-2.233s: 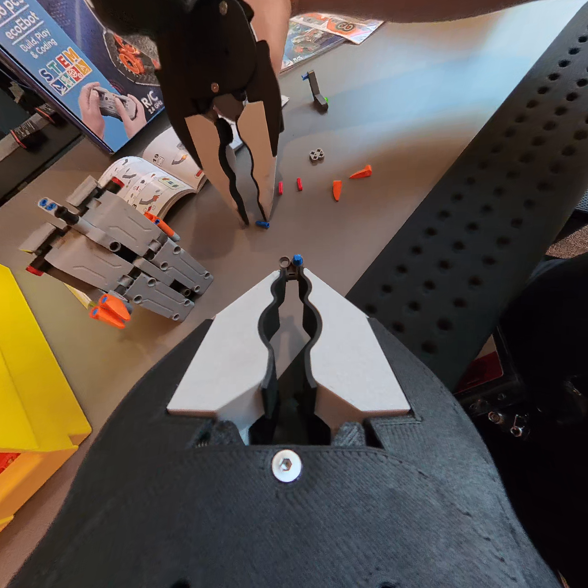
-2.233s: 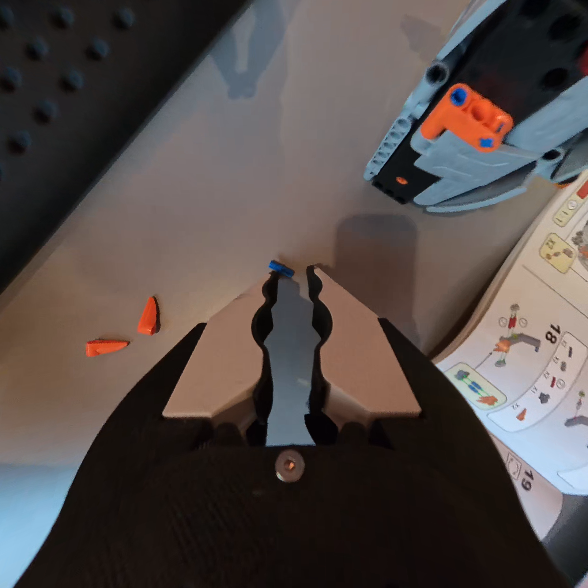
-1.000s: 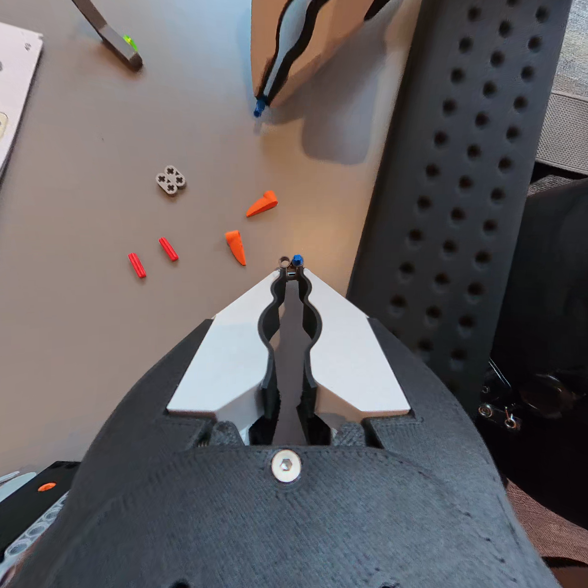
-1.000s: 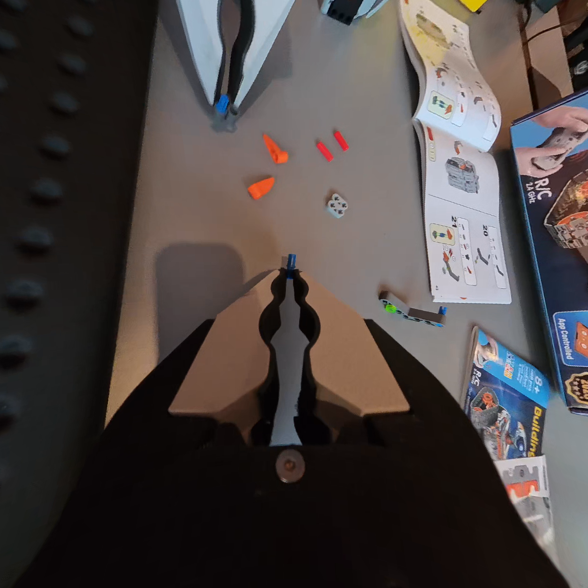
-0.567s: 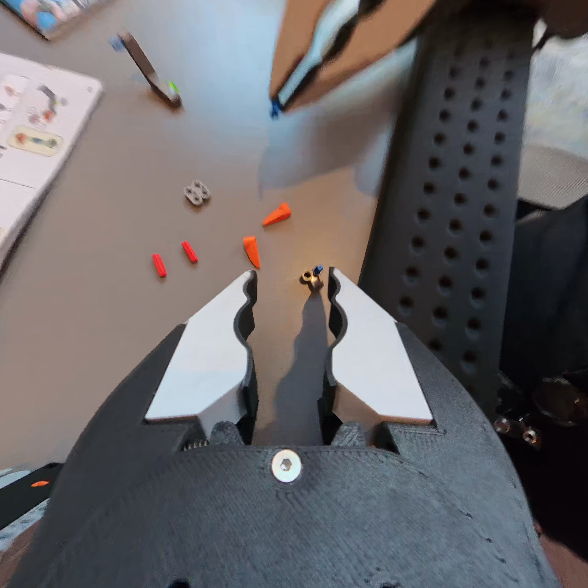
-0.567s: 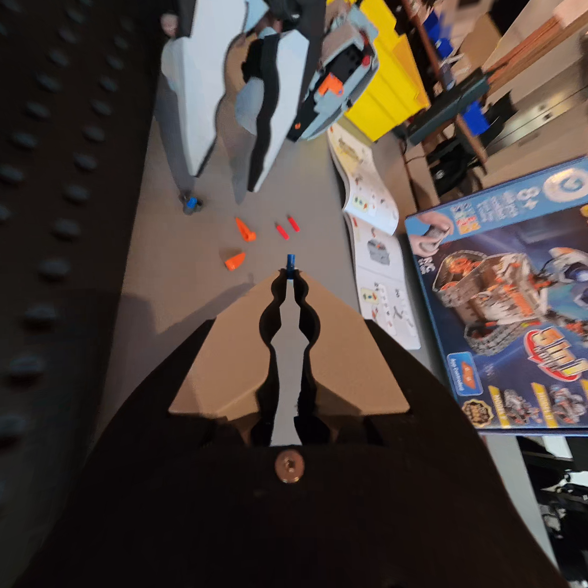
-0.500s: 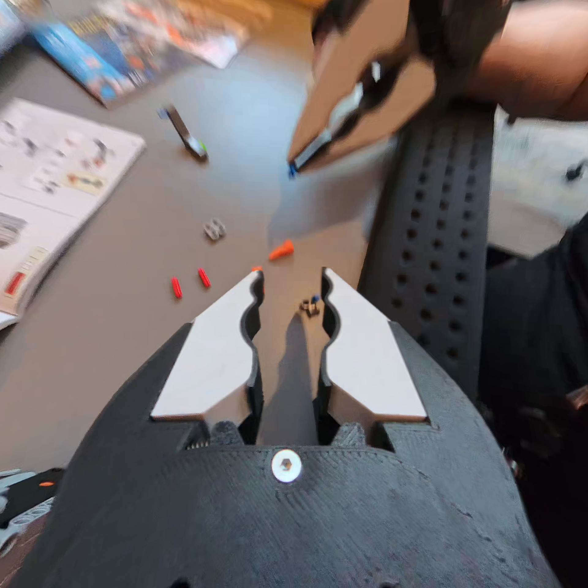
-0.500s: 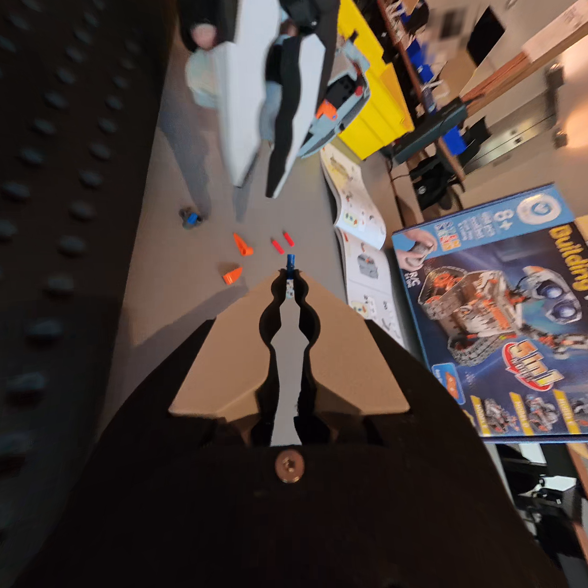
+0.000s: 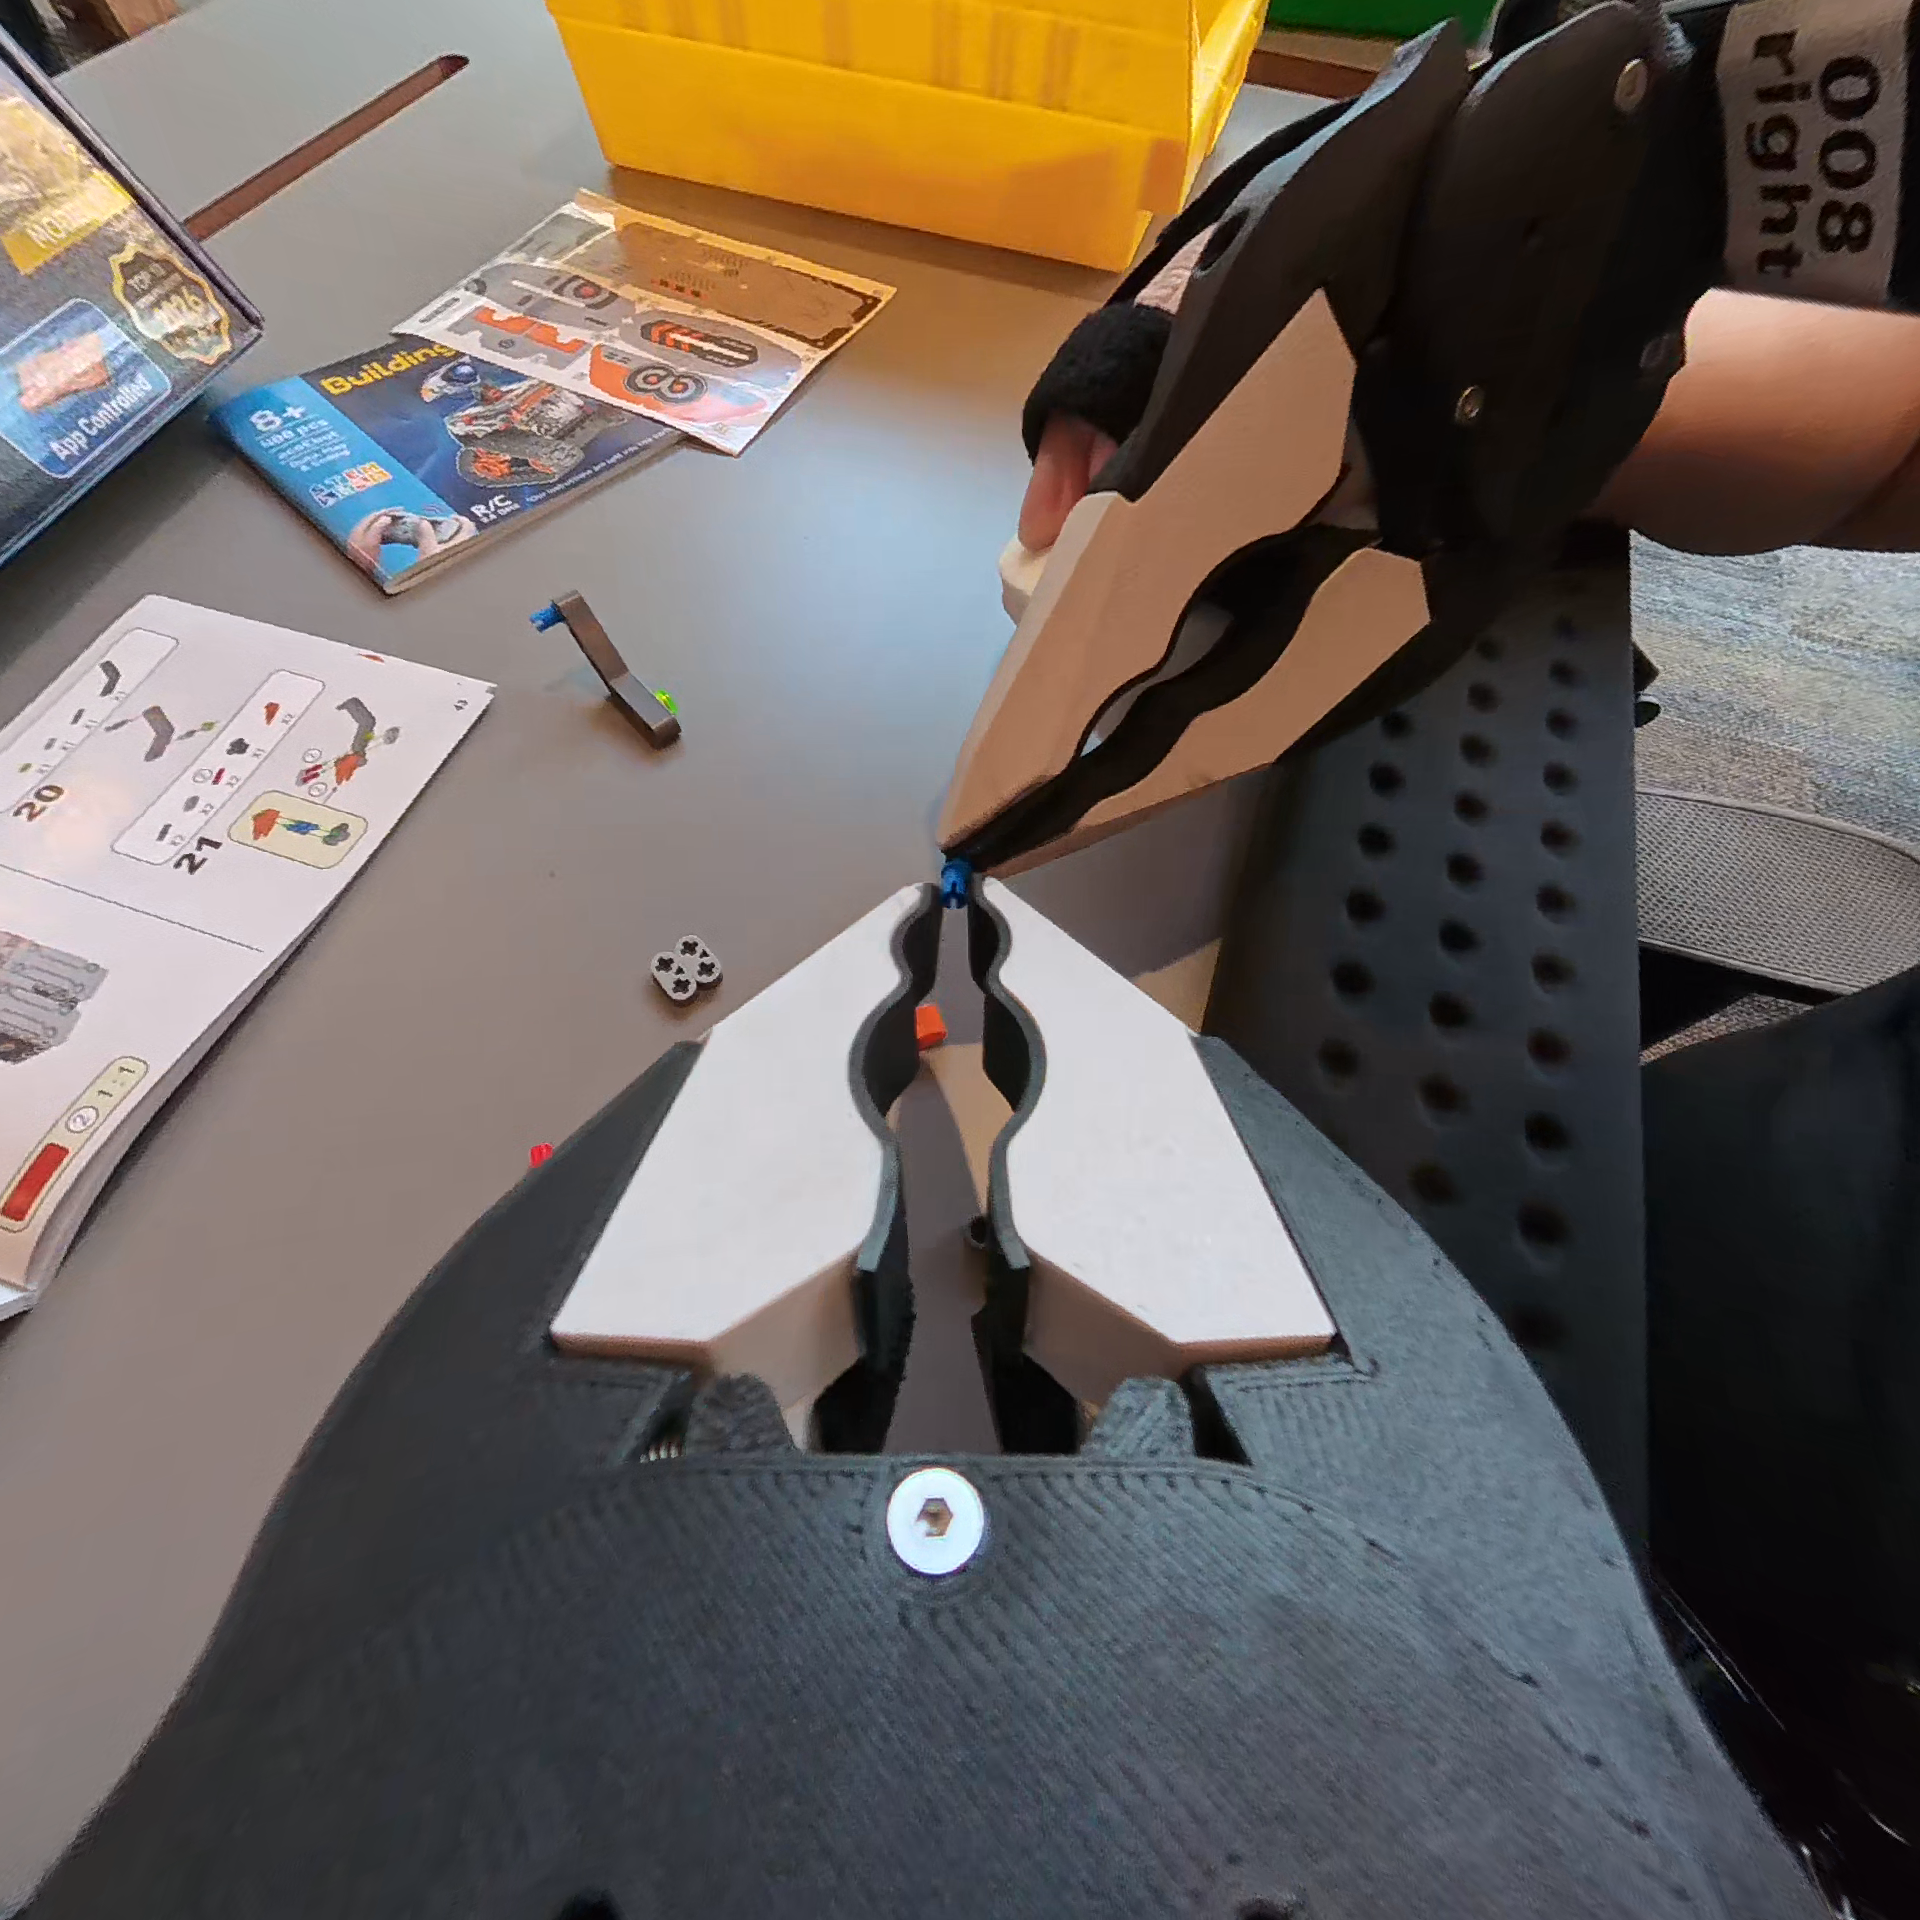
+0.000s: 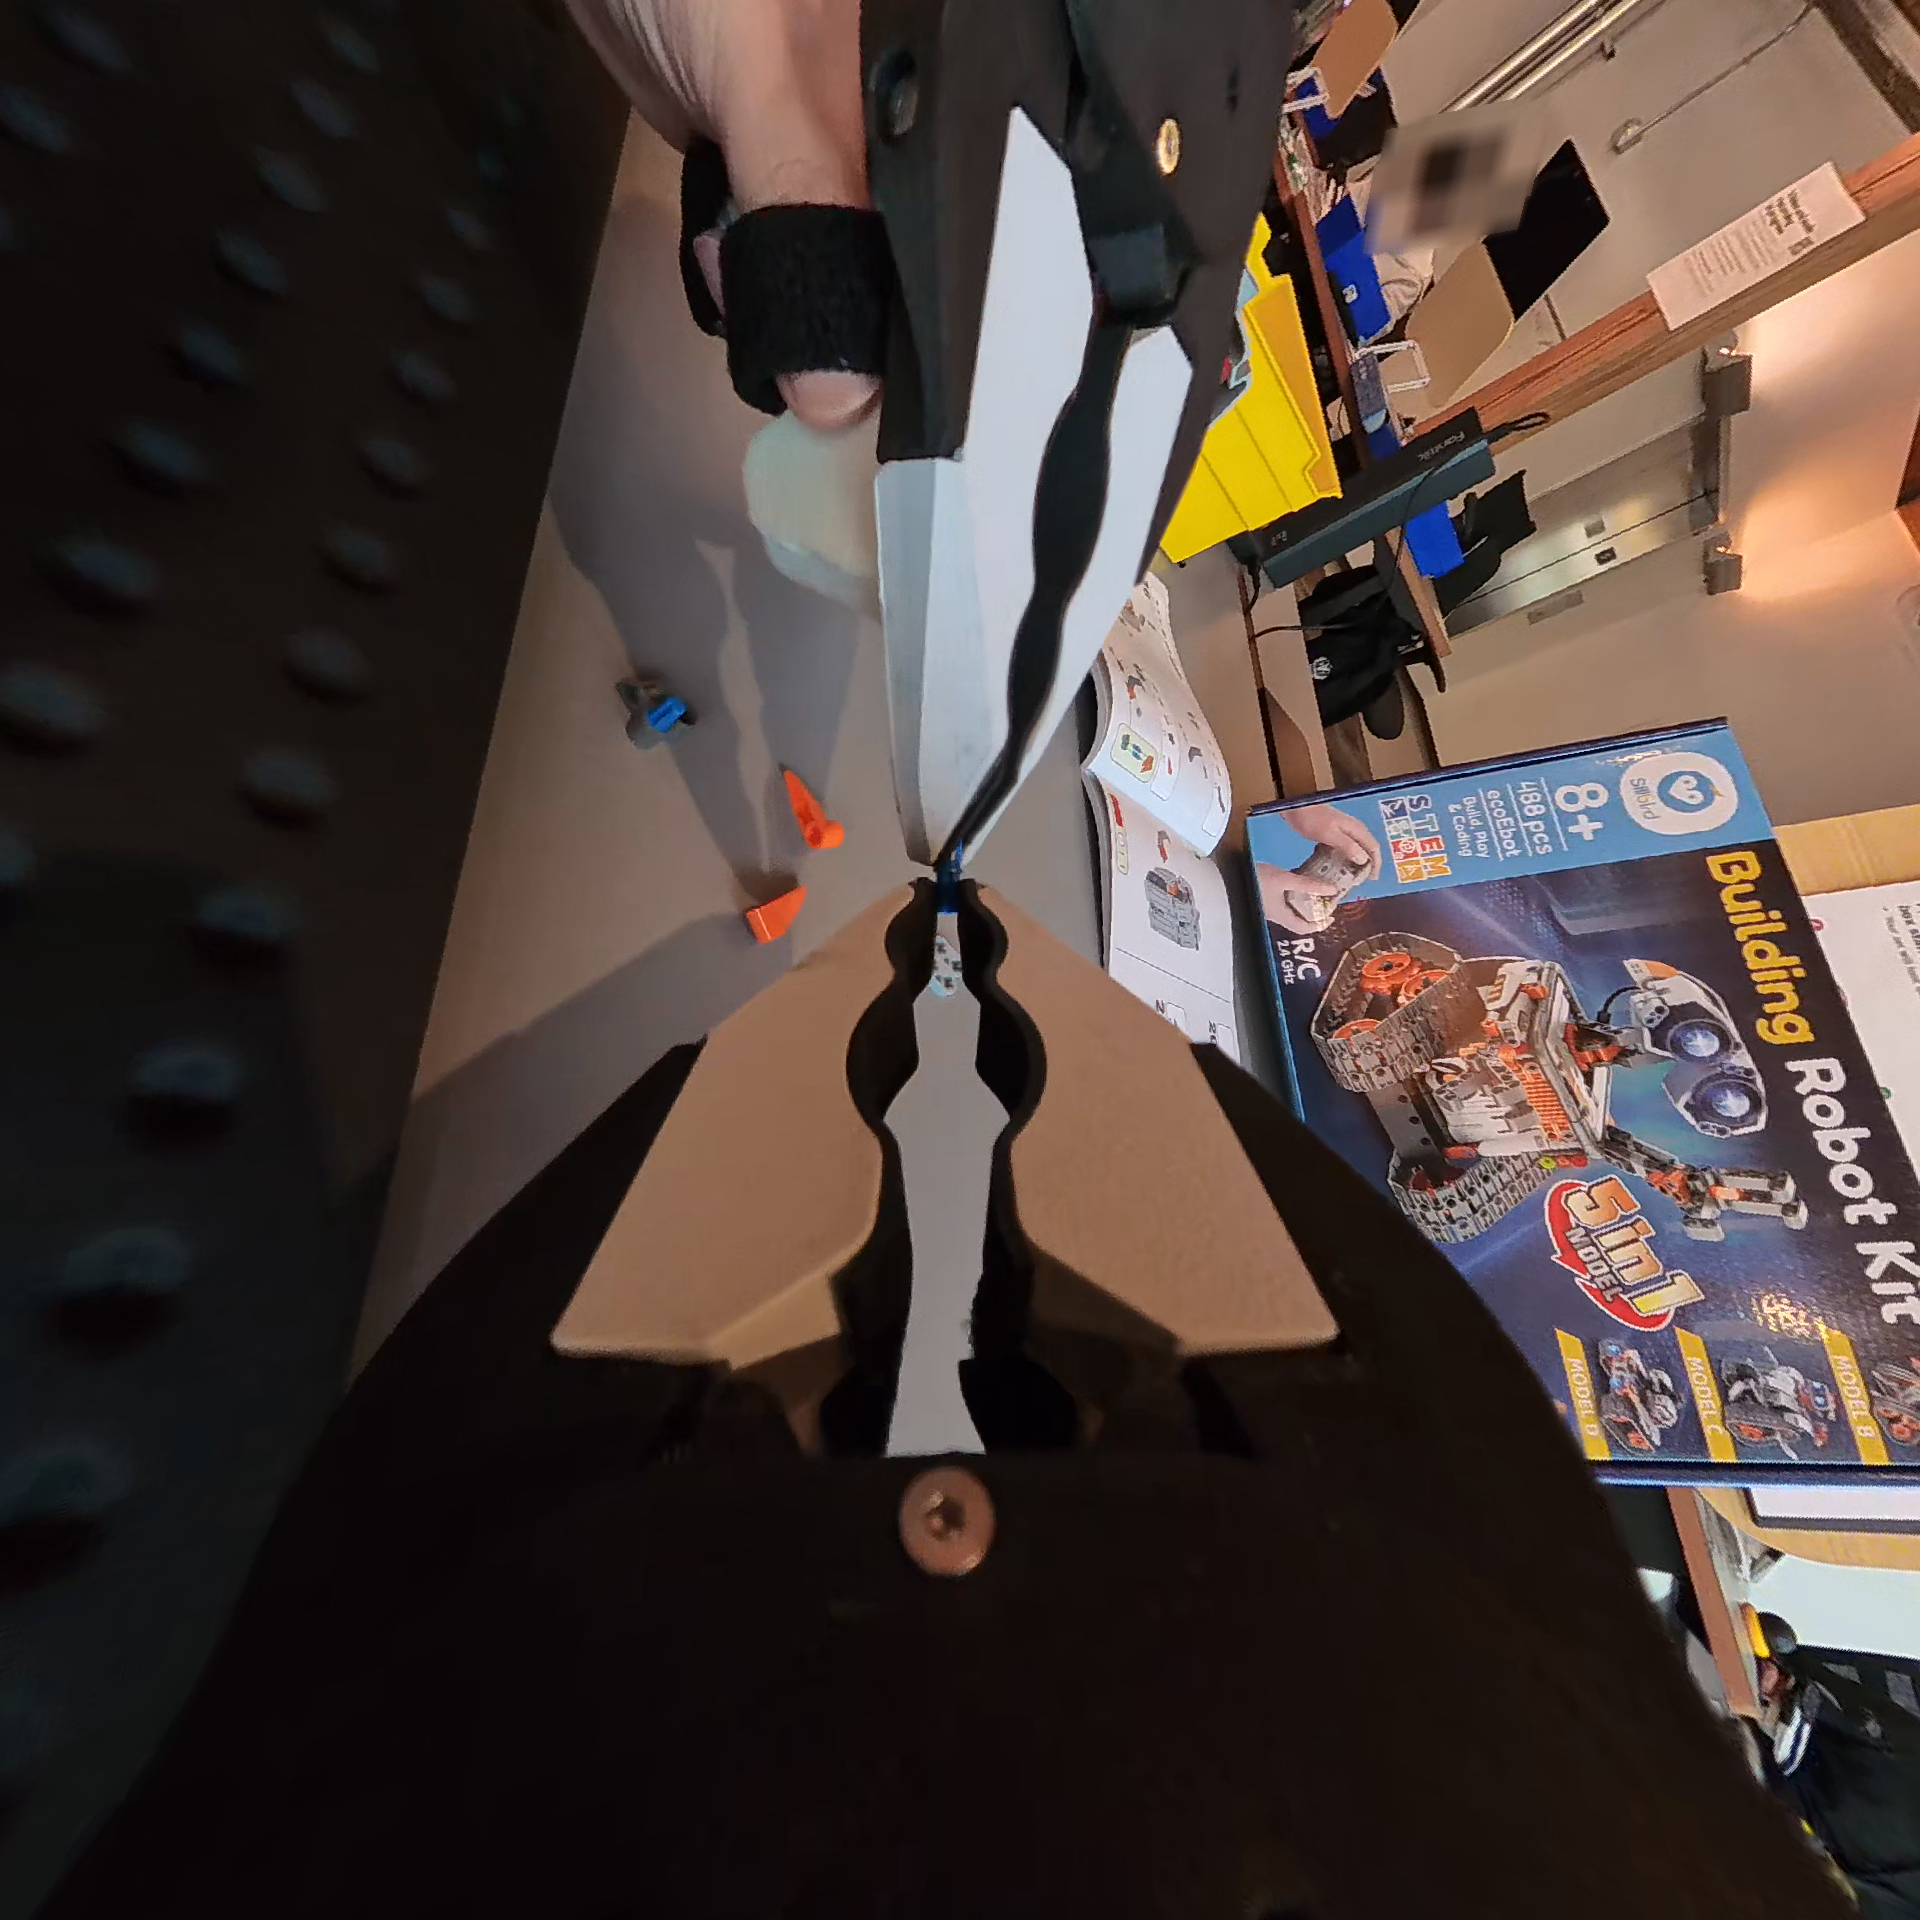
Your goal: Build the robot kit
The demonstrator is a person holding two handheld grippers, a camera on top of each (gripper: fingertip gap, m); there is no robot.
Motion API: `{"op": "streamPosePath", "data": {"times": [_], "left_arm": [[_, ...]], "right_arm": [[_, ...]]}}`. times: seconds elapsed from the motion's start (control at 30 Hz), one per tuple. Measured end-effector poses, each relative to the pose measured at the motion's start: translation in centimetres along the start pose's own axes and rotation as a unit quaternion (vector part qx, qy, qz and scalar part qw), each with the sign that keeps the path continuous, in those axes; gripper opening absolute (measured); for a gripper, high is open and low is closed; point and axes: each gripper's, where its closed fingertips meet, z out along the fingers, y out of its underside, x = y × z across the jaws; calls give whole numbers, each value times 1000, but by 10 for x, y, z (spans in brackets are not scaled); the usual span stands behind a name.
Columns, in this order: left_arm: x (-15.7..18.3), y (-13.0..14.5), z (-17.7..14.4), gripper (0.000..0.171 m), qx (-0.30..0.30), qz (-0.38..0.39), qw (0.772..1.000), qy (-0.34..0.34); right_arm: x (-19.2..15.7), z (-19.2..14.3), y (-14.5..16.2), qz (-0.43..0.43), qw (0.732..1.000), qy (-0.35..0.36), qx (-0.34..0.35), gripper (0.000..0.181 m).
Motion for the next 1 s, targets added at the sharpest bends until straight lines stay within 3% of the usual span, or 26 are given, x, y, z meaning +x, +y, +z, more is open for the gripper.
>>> {"op": "streamPosePath", "data": {"times": [0.13,0.2,0.3,0.37,0.6,1.0], "left_arm": [[1,-3,0,3,6,12,1000,-2],[4,-11,-6,3,31,31,999,-2],[14,-27,-19,3,86,89,992,-5],[25,-35,-27,3,117,116,986,2],[49,-50,-38,3,164,144,975,34],[56,-53,-39,3,178,117,975,67]], "right_arm": [[3,-3,-2,18,1000,4,17,4],[7,-9,-16,95,992,-23,82,12],[25,-30,-35,251,946,-82,189,25],[35,-47,-46,297,913,-111,255,26],[17,-54,-62,269,907,-161,283,5],[16,-59,-64,235,918,-151,281,4]]}}
